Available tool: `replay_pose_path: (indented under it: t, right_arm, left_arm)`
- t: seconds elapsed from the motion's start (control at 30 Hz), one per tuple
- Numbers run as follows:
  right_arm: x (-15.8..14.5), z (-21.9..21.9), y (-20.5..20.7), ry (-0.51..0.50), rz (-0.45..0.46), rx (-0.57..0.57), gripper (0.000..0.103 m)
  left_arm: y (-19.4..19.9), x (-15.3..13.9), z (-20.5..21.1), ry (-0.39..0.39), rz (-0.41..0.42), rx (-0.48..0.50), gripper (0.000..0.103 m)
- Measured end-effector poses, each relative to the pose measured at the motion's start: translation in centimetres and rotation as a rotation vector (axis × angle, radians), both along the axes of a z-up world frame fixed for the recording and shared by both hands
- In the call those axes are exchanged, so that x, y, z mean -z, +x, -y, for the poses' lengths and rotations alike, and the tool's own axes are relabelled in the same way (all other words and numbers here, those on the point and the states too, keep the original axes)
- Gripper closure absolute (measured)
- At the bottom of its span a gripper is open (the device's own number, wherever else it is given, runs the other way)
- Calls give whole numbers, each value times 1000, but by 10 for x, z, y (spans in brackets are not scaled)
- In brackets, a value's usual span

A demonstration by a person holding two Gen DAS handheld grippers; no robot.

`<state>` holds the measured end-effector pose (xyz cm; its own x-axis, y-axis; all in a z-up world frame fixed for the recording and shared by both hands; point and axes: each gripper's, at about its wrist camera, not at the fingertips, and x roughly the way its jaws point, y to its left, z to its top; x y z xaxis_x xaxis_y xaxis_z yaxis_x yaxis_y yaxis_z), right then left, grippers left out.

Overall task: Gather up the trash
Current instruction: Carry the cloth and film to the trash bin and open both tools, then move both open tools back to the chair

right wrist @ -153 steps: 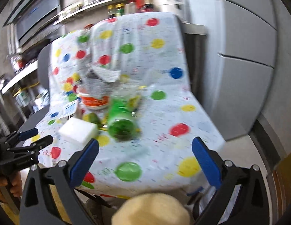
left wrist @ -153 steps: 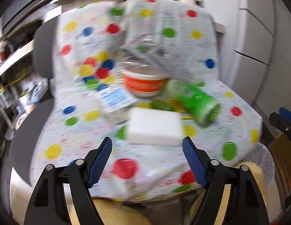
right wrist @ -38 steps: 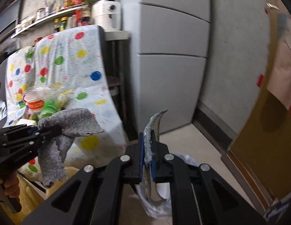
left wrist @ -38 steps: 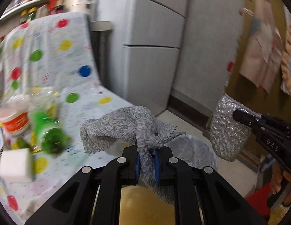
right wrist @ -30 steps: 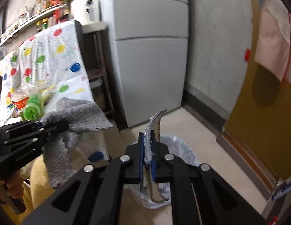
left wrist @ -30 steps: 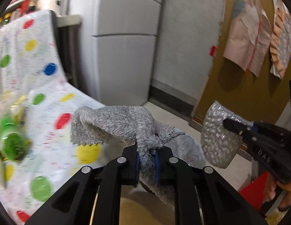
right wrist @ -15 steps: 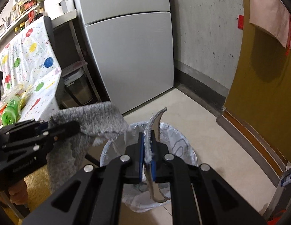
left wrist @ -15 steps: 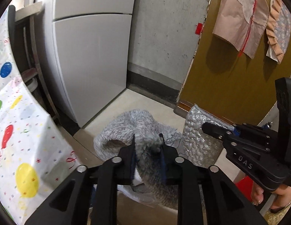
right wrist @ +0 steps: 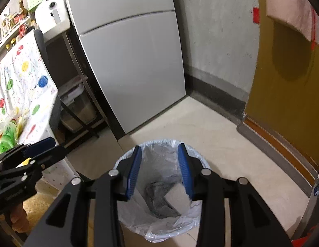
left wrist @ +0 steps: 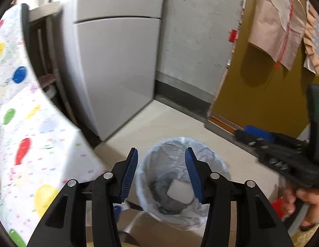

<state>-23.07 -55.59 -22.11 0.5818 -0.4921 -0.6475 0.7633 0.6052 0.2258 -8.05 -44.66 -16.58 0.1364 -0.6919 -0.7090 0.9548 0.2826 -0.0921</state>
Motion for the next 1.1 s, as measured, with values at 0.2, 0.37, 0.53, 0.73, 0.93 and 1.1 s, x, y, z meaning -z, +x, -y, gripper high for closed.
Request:
replay_pose_path:
  t: [0.2,0.37,0.53,0.73,0.93,1.1]
  right_arm:
    - [-27,-25,-15,-68,5,9,68]
    - [-46,-50,-13,-43,43,-44,81]
    - [-71,-90,19,-96,57,-171,81]
    - [-90,-131,71,-107,86,-329,81]
    - [-110,-176,130,-119,93,-505,70]
    - [-125,-211,174,-151,78,-624,58]
  left_arm:
    - [15,-15,-38,-10,49,-80,54]
    - [19,-34,-76,-25,74,-134,54]
    - [35,-53,-131,-19,90,-218,54]
    - [71,-71,-205,-11,101,-394,54]
    - [108,-82,-274,-3,116,-579,46]
    - [139,-87,-327,25,145,-760,43]
